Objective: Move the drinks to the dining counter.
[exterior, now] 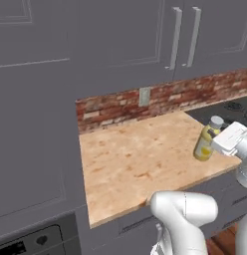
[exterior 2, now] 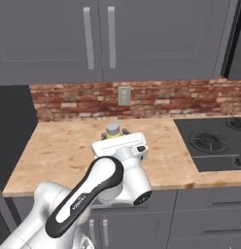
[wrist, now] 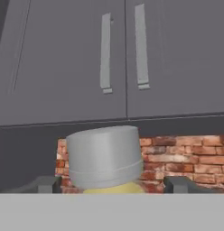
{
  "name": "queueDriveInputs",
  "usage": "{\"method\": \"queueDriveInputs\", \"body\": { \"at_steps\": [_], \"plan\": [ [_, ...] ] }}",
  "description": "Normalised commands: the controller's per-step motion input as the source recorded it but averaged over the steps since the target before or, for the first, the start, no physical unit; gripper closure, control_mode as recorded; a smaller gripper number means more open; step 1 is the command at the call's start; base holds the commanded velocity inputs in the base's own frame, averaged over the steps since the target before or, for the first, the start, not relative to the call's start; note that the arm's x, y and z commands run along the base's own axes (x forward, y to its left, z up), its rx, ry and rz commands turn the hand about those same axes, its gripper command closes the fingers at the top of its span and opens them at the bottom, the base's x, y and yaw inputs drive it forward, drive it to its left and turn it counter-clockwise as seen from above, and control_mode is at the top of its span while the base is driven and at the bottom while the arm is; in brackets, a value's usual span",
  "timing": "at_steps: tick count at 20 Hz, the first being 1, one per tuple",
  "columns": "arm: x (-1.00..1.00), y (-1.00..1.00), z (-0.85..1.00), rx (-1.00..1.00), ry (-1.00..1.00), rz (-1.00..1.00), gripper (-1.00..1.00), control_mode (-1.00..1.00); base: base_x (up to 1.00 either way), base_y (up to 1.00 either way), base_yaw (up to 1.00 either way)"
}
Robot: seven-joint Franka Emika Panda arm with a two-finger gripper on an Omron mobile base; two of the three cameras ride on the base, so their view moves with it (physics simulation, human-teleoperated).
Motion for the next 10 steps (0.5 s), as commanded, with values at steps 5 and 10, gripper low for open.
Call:
{"method": "queueDriveInputs", "body": {
  "at_steps": [5,10],
  "plan": [
    [0.00,0.00,0.00,0.00,0.00,0.00,1.00,1.00,-0.05,-0.45,-0.73],
    [0.00,0.00,0.00,0.00,0.00,0.00,1.00,1.00,-0.06,-0.36,-0.80]
  ]
}}
